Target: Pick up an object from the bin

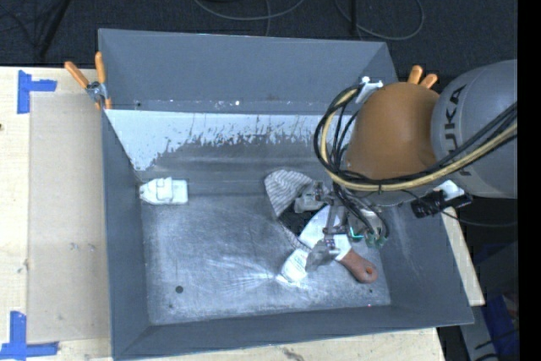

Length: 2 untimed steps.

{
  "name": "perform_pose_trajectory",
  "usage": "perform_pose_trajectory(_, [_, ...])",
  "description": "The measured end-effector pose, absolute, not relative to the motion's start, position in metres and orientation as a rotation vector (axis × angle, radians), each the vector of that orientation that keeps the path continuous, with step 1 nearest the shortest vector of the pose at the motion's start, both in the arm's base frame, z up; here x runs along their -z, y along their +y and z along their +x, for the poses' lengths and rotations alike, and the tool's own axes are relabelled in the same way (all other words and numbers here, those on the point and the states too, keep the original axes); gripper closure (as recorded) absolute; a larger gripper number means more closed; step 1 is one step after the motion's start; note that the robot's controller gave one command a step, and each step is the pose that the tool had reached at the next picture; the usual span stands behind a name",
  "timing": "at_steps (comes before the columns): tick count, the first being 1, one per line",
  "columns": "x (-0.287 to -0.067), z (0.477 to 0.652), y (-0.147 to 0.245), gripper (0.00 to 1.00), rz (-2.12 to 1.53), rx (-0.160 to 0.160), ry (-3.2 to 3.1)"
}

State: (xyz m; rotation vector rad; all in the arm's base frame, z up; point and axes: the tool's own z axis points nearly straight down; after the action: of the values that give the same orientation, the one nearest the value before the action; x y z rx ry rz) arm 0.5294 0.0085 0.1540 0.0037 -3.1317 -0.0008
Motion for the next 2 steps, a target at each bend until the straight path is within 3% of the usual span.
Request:
perform_pose_trajectory(1, [-0.158,0.531,0.009,0.0,0.004,0.001,-3.14])
perform_pose_trajectory(2, [-0.078,0.533,-0.014,1.0,0.055,0.003,-3.148])
